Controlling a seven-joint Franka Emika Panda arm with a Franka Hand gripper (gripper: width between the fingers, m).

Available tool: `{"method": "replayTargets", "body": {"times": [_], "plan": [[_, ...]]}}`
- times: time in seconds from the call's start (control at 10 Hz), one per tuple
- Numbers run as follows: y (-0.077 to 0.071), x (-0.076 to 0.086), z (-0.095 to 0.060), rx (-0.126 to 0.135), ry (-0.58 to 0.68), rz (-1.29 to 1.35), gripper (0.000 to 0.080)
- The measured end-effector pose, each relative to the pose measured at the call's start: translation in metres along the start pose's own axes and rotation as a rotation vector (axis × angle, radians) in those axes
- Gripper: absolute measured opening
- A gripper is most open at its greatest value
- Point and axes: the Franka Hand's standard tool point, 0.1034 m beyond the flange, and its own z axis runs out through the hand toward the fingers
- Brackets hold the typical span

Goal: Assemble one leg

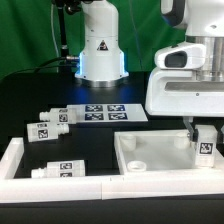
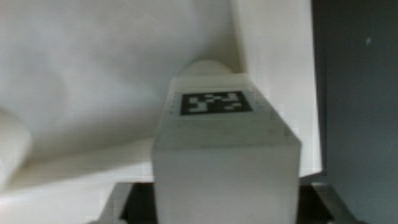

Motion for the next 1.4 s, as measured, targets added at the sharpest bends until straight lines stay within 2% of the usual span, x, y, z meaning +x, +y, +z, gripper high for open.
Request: {"method": "replayTargets", "body": {"times": [0.2, 0.5, 1.0, 1.3, 1.4], "plan": [[0.005, 0.001, 0.000, -0.005, -0.016, 0.281, 0.0286], [0.014, 0.003, 0.002, 0.045, -0.070, 0.763, 0.0287], [0.014, 0.001, 0.002, 0.034, -0.090, 1.015, 0.0287], [0.015, -0.004, 0.002, 0.059, -0.141, 1.411, 0.0287], [0.014, -0.004, 0.002, 0.060, -0.142, 1.471, 0.0287]]}}
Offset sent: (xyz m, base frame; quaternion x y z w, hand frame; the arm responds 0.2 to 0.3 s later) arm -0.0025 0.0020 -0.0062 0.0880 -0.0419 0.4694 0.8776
